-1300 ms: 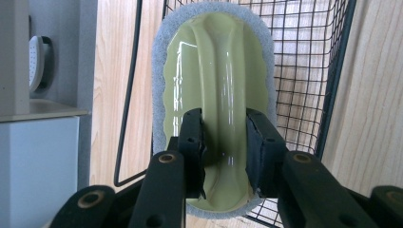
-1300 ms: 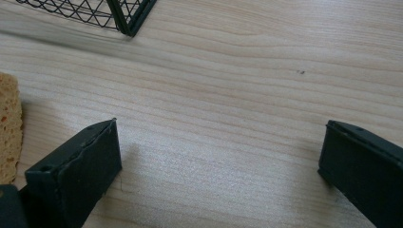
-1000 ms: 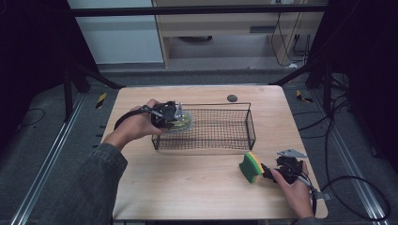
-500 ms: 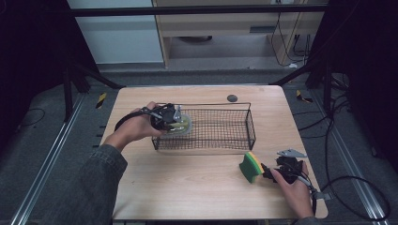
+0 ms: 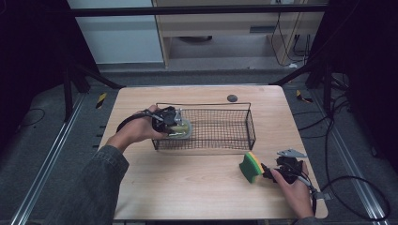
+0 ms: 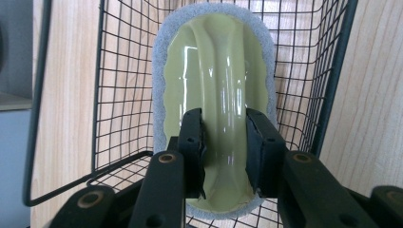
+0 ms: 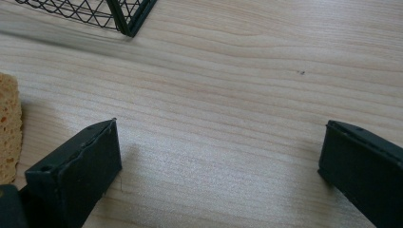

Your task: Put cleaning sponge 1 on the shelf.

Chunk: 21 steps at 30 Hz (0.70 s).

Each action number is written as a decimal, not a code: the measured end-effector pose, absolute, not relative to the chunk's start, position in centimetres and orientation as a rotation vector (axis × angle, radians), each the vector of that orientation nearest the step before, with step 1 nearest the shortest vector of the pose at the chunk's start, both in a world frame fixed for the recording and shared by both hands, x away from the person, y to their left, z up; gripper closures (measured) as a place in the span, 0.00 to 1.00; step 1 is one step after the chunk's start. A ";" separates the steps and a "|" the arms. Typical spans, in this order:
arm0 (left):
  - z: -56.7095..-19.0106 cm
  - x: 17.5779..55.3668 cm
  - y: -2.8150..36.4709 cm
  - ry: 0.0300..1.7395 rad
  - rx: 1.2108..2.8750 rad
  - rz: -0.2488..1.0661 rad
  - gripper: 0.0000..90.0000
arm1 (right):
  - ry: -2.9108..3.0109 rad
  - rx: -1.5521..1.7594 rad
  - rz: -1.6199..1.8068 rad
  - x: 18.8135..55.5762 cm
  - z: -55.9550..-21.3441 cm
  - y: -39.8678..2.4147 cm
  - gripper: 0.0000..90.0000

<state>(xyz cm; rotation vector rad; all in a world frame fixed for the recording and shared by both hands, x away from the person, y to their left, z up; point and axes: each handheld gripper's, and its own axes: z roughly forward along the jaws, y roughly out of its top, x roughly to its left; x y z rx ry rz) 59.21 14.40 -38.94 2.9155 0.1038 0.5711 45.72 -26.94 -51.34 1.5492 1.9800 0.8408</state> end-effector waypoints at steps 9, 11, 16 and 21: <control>-39.5 59.4 14.4 0.105 2.926 0.542 0.78 | 1.980 1.549 0.841 45.7 -51.3 -26.9 0.01; -39.6 59.4 14.3 0.106 2.927 0.540 0.77 | 1.981 1.547 0.840 45.7 -51.3 -27.0 0.01; -39.6 59.6 14.2 0.108 2.931 0.538 0.77 | 1.980 1.547 0.841 45.7 -51.3 -27.0 0.01; -39.7 59.7 14.3 0.116 2.931 0.528 0.77 | 1.980 1.549 0.842 45.7 -51.3 -26.9 0.01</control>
